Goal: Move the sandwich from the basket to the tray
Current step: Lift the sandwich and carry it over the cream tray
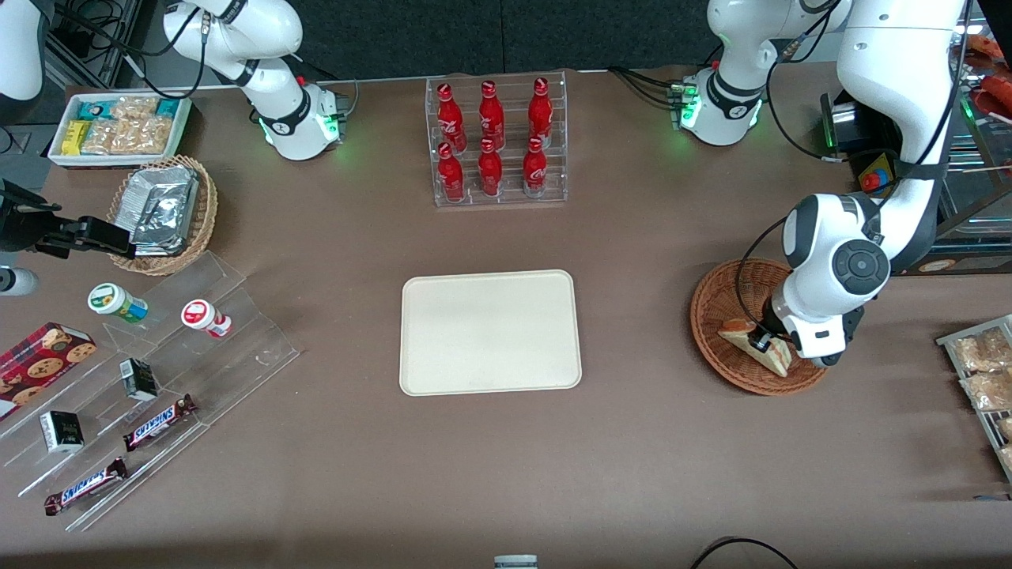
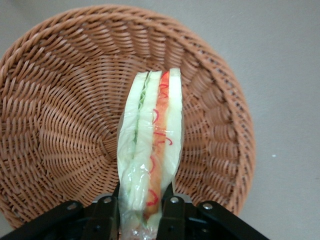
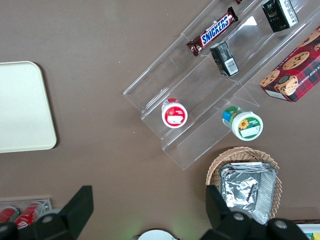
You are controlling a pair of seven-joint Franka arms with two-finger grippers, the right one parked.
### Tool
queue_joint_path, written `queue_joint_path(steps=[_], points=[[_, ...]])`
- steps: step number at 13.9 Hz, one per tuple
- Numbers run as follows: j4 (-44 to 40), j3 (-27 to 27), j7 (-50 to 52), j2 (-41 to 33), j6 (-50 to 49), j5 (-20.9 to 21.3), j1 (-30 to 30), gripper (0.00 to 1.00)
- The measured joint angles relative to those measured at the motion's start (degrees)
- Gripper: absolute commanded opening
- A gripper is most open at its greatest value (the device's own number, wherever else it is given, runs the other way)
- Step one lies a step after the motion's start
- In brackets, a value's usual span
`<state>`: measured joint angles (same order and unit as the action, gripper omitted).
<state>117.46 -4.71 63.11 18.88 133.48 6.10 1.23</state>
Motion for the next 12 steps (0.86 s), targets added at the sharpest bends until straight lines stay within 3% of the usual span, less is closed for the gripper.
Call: queue_joint_path(steps=[3,6,9,12], points=[[-6.5,-0.4,-1.6,-0.9,-13.4,4.0,2.2,0.00],[-16.3,-2.4,-7.1,-3.0,-28.1,3.4,5.5,0.00],[-22.1,-9.3,-8.2,-3.5,-32.7,1.8,6.1,0.00],[-22.8,-16.4,-8.1,-1.9,-32.0,1.7,6.5,0.00]])
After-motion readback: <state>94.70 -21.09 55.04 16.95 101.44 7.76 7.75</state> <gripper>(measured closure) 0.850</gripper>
